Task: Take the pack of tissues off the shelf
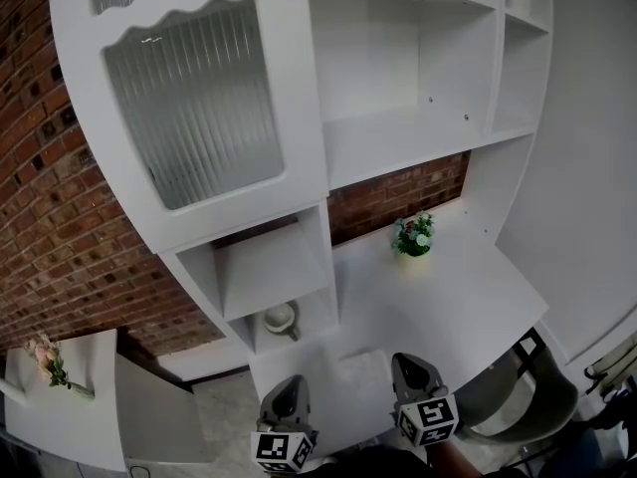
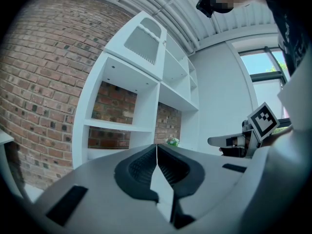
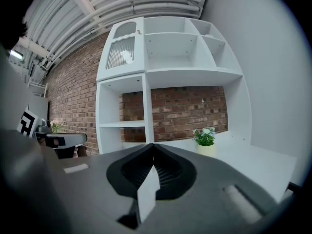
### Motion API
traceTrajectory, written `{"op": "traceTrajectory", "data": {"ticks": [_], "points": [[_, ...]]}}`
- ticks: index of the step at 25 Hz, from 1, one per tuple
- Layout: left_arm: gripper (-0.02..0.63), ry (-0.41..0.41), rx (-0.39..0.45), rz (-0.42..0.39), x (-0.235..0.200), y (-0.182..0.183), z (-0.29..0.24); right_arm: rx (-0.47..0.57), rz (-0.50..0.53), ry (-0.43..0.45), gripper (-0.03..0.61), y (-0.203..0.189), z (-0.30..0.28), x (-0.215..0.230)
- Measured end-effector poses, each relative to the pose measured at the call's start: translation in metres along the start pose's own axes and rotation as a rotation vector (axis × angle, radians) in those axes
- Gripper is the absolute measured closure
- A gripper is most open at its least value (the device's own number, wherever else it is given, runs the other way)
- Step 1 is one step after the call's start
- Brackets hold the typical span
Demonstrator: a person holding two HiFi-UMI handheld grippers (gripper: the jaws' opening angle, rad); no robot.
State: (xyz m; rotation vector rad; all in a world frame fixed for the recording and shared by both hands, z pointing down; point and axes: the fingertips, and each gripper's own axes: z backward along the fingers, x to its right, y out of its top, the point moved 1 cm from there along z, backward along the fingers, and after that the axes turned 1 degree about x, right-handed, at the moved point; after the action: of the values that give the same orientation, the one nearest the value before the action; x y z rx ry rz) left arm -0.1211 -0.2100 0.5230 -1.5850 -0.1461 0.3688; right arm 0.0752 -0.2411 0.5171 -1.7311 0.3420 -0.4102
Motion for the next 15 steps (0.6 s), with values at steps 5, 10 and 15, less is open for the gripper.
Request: {"op": "traceTrajectory", "data": {"ticks": [5, 10, 15], "points": [[0.601, 0.0, 0.006, 0.007, -0.0026, -0.002, 0.0002, 0.021, 0.017, -0.012, 0.575, 0.0039, -0.0022, -0.0001], [0.601, 0.002, 0.006, -0.006, -0.0046, 0.0025, 0.0003, 0.036, 0.033, -0.036, 0.575, 0.0035, -0.0013, 0.0071], [0.601, 0.01, 0.011, -0.005, -0.0072, 0.0009, 0.0014, 0.016, 0.038, -0.033, 0.575, 0.0019, 0.0013, 0.0063]]}}
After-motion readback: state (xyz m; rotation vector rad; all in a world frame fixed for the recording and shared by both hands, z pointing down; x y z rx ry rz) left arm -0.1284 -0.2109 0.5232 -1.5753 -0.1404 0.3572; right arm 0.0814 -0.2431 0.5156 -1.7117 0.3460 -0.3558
